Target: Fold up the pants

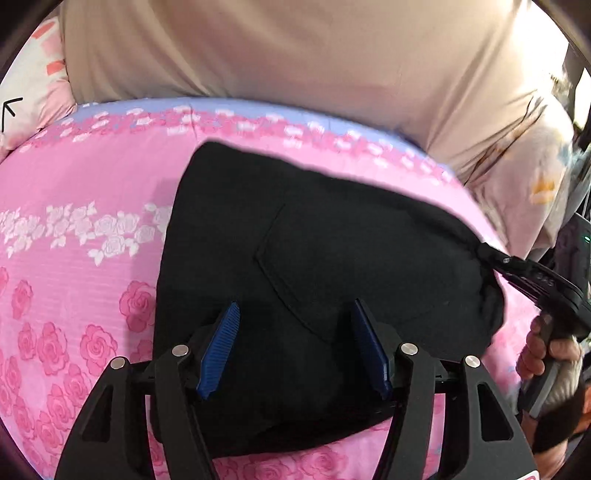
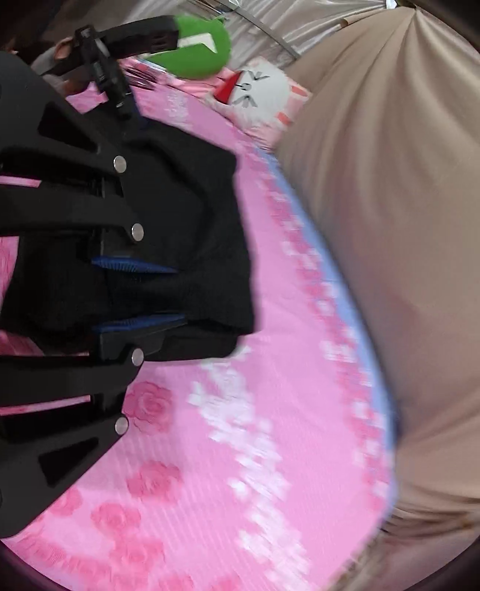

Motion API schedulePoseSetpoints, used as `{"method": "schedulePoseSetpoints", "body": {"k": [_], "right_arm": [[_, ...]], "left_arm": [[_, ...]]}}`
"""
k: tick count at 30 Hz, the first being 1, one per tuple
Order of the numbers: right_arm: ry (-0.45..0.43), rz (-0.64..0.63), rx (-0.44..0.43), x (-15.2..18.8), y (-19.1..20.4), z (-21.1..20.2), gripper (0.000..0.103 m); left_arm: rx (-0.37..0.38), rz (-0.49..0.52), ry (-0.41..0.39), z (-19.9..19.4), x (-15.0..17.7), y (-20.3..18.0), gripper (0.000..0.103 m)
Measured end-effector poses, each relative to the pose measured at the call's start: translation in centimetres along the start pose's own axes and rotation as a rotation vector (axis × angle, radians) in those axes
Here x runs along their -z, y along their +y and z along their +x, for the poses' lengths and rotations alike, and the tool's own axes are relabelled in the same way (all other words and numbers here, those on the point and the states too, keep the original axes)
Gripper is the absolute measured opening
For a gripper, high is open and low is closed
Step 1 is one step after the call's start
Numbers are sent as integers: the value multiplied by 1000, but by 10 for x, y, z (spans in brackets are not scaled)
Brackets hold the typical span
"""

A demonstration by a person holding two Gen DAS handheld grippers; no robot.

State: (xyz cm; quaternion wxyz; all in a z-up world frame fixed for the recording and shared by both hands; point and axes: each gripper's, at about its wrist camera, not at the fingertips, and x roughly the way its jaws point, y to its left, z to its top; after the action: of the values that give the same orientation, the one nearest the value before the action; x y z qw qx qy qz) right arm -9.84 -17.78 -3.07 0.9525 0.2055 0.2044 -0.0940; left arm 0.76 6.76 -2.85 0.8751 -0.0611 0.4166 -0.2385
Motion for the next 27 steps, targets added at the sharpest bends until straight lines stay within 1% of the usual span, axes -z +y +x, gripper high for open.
{"method": "schedulePoseSetpoints", "body": {"k": [2,3,4,5,6,7,8,9,10,11,12,13,14,15,16,17,18,19,20,21,22,23,24,25,26,27], "right_arm": [[-52,-40,-45,-9,21,-17,21],[-55,-66,-74,-13,33,-18,20],[-45,-77,-89,-16,37,-16,19],[-22,-92,-89,-18,41,-3,19],[23,-102,-39,-18,35,20,16],[67,-103,45,-18,25,45,16],[135,-93,152,-16,4,80,9],[141,-65,129,-14,-5,90,9],[131,-26,98,-17,-8,86,9],[135,-3,93,-21,-4,78,9],[88,-14,89,-24,8,58,13],[52,-39,74,-25,17,42,13],[28,-66,50,-23,27,29,13],[28,-89,32,-18,33,20,13],[54,-105,37,-10,34,22,13],[126,-135,76,5,29,37,12],[175,-147,118,18,20,50,10],[173,-123,108,26,14,52,10],[153,-84,93,26,14,41,10],[144,-87,90,24,21,27,13],[107,-120,69,23,30,10,16],[91,-148,54,24,36,1,16],[106,-180,53,27,40,-4,15],[142,-197,75,33,38,-1,14],[185,-213,111,42,32,9,14],[209,-234,126,53,21,22,12]], "left_arm": [[21,12,-61,-16,-12,-4,59],[22,17,-83,-21,-18,-5,60],[18,21,-99,-22,-25,-7,62],[1,15,-97,-17,-32,-8,64],[-13,8,-86,-9,-37,-8,64],[-26,-12,-52,7,-42,-3,64],[-37,-36,-15,23,-46,0,64],[-44,-56,25,37,-47,4,61],[-49,-75,55,48,-47,9,61],[-68,-78,54,49,-45,11,60],[-73,-64,44,46,-43,9,60],[-76,-55,36,42,-42,7,60],[-77,-50,30,38,-39,6,60],[-71,-52,31,34,-38,7,60],[-66,-54,31,33,-34,8,60],[-64,-52,30,30,-31,8,60],[-68,-48,28,27,-28,8,60],[-68,-43,24,23,-25,7,60],[-67,-39,24,18,-23,5,60],[-78,-36,25,11,-20,4,60],[-80,-26,25,0,-14,1,60],[-64,-18,28,-7,-9,0,60],[-45,-10,32,-12,-4,-2,61],[-41,5,44,-15,4,-4,61],[-58,21,60,-13,11,-4,61],[-73,41,69,-6,20,-3,64]]}}
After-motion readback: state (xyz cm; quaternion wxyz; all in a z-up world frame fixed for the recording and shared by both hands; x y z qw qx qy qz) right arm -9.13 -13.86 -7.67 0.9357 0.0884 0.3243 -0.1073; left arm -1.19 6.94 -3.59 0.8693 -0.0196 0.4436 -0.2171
